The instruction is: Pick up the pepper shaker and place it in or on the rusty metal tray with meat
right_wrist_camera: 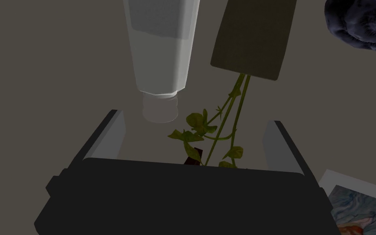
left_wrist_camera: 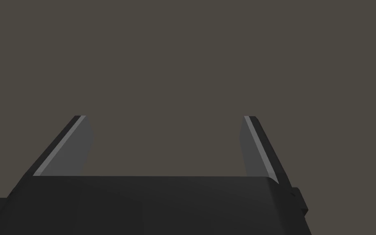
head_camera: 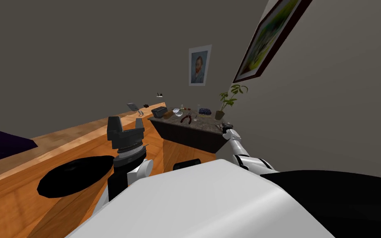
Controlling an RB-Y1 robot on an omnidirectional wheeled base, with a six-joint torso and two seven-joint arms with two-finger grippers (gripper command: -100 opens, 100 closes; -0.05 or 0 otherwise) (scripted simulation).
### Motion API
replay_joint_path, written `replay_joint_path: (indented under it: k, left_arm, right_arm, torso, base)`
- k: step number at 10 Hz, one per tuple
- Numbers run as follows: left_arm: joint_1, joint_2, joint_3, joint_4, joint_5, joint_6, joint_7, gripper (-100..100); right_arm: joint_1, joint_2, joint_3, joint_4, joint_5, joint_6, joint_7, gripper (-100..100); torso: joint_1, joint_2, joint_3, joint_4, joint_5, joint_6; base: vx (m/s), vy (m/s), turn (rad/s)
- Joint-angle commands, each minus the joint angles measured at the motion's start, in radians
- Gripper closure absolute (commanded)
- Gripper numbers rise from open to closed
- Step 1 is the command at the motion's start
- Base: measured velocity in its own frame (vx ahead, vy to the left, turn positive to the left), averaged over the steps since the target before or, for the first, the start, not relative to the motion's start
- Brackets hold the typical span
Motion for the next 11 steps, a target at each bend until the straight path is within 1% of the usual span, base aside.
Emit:
replay_joint_path:
  k: [1, 4, 5, 6, 11]
  left_arm:
    - [0.0, 0.0, 0.0, 0.0, 0.0, 0.0, 0.0, 0]
    - [0.0, 0.0, 0.0, 0.0, 0.0, 0.0, 0.0, 0]
    - [0.0, 0.0, 0.0, 0.0, 0.0, 0.0, 0.0, 0]
    - [0.0, 0.0, 0.0, 0.0, 0.0, 0.0, 0.0, 0]
    - [0.0, 0.0, 0.0, 0.0, 0.0, 0.0, 0.0, 0]
  right_arm:
    - [-0.029, -0.035, 0.008, 0.041, -0.03, 0.002, 0.012, -100]
    - [-0.078, -0.099, 0.031, 0.1, -0.101, 0.016, 0.04, -100]
    - [-0.066, -0.084, 0.026, 0.085, -0.086, 0.014, 0.033, -100]
    - [-0.067, -0.086, 0.027, 0.086, -0.09, 0.016, 0.036, 0]
    - [-0.067, -0.086, 0.027, 0.086, -0.089, 0.016, 0.035, 0]
  torso:
    - [0.0, 0.0, 0.0, 0.0, 0.0, 0.0]
    - [0.0, 0.0, 0.0, 0.0, 0.0, 0.0]
    - [0.0, 0.0, 0.0, 0.0, 0.0, 0.0]
    - [-0.001, -0.001, -0.001, 0.0, 0.0, 0.0]
    - [-0.003, -0.003, -0.002, -0.001, -0.001, 0.0]
  base:
    - [-0.054, 0.036, 0.042]
    - [-0.059, 0.039, 0.043]
    - [-0.023, 0.019, 0.005]
    - [0.0, 0.0, 0.0]
    - [0.0, 0.0, 0.0]
